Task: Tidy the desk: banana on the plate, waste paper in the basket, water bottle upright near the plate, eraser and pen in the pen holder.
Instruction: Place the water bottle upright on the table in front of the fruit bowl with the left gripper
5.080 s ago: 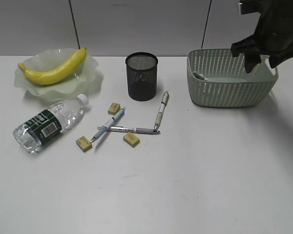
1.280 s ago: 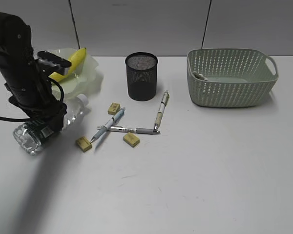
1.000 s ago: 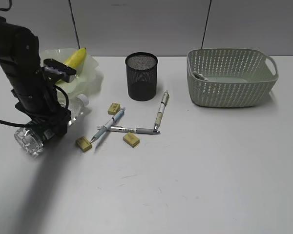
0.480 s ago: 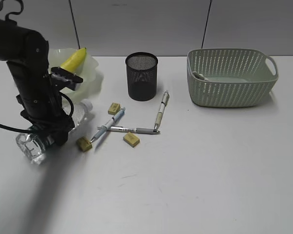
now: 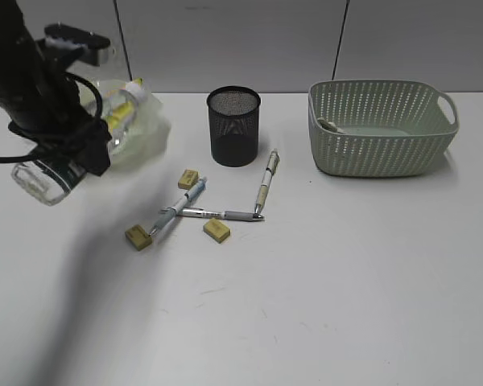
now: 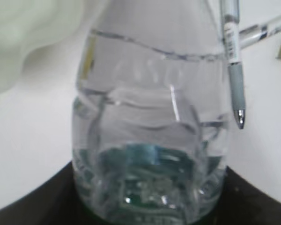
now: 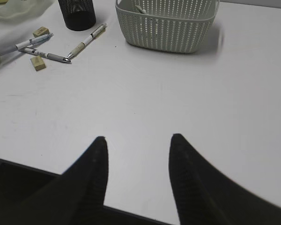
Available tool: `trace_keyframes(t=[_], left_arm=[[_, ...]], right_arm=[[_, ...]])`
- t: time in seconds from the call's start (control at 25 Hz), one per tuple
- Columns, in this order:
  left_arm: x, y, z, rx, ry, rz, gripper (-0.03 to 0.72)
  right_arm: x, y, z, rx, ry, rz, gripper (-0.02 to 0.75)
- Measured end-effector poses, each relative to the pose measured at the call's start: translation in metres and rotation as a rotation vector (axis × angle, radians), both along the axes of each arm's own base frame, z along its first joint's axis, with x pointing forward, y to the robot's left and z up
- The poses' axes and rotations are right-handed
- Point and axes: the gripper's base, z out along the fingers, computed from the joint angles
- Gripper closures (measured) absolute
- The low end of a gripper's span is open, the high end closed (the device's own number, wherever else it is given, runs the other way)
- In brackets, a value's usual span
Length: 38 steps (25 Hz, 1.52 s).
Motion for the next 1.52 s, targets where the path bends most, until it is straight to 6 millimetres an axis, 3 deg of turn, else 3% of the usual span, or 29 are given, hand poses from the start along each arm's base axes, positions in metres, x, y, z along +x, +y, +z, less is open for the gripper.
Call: trace_keyframes(t=[0.12,0.24,0.4,0.6,0.8,1.04,1.28,1.52], left_arm=[[-0.015,0.003,0.028,-0.085,-0.128,0.019,0.204],[-0.035,0.009,0.044,-0.175,-0.286,0.043,0.204],[-0.064,0.021,0.04,-0.282,-0.484,0.1,0.204],[-0.096,0.04,0.01,-0.399,-0.699,0.247,0.204],[-0.111,0.055,-0.019,-0.404,-0.838,0.324,0.204],[-0.099,0.055,-0.049,-0.462,-0.882,0.419,0.204],[-0.081,0.04,-0.079,-0.521,-1.028,0.266,0.204],[-0.08,0.038,-0.123,-0.459,-0.894,0.25,0.204]], right_arm=[[0.0,0.0,0.0,0.0,0.0,0.0,0.389],[0.0,0.0,0.0,0.0,0.0,0.0,0.389],[0.0,0.0,0.0,0.0,0.0,0.0,0.389],[0.0,0.0,0.0,0.0,0.0,0.0,0.389],[0.0,0.0,0.0,0.0,0.0,0.0,0.389],[0.0,0.0,0.0,0.0,0.0,0.0,0.389],[0.0,0.0,0.0,0.0,0.001,0.0,0.389],[0.0,0.0,0.0,0.0,0.0,0.0,0.39]])
